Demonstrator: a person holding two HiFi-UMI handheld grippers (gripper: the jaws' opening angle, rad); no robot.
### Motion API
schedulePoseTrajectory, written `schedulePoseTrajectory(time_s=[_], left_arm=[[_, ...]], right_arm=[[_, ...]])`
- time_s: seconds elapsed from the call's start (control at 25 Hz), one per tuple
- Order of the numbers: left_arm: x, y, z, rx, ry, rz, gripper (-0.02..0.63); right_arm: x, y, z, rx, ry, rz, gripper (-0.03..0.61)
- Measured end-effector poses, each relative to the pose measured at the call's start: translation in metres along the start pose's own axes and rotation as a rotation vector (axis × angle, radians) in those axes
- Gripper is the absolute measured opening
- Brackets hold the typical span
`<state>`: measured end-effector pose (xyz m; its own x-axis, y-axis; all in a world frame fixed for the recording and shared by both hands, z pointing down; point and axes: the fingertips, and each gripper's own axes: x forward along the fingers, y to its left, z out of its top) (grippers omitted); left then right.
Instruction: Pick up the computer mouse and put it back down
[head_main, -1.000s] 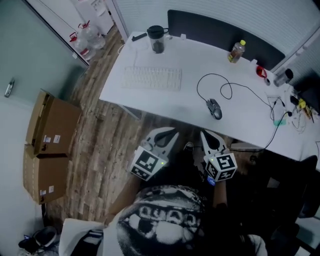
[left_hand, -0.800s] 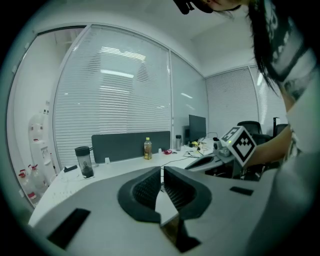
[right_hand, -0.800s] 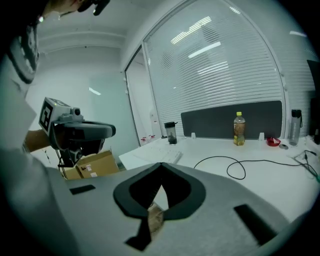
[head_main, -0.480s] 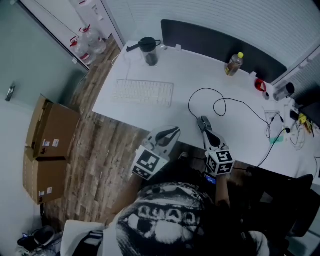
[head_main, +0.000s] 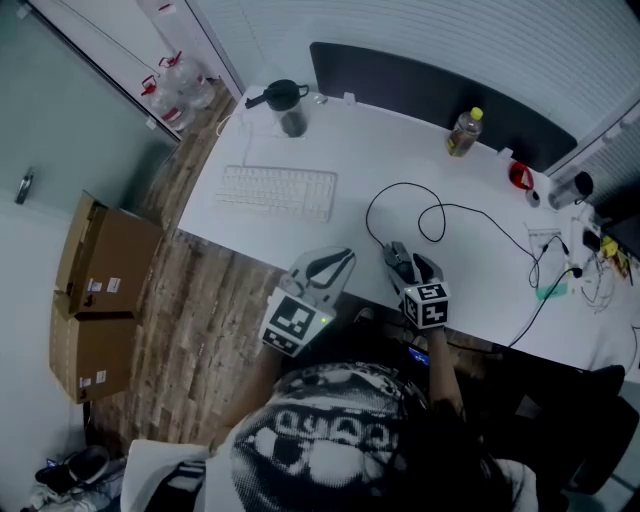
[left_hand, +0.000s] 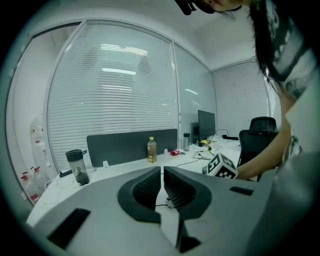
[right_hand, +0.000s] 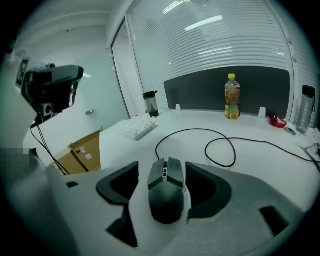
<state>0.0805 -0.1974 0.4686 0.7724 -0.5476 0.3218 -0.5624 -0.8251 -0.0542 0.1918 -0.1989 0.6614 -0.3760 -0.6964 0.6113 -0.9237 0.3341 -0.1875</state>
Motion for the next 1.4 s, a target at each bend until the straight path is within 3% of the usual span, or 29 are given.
schedulePoseTrajectory(time_s=[0.16, 0.36, 0.6, 0.84, 1.4], left_arm=[[0.004, -0.004, -0.005, -0.007, 0.023, 0.012, 0.017], [-0.001, 0.001, -0.013, -0.017, 0.057, 0.034, 0.017], [-0.006, 0.005, -0.020, -0.019, 0.088, 0.026, 0.017], [0.005, 0.015, -0.019, 0.003, 0.092, -0.053, 0.017], [0.049, 0.034, 0.011, 0.070, 0.021, -0.278, 0.017]], right_arm=[[0.025, -0.005, -0.015, -0.017, 0.060, 0.012, 0.311], [0.042, -0.006, -0.029, -0.061, 0.125, -0.033, 0.318], [0.046, -0.010, -0.031, -0.091, 0.110, -0.064, 0.303], [0.035, -0.010, -0.023, -0.012, 0.093, -0.089, 0.299], [-0.059, -0.025, 0.074, 0.121, -0.126, -0.259, 0.299]])
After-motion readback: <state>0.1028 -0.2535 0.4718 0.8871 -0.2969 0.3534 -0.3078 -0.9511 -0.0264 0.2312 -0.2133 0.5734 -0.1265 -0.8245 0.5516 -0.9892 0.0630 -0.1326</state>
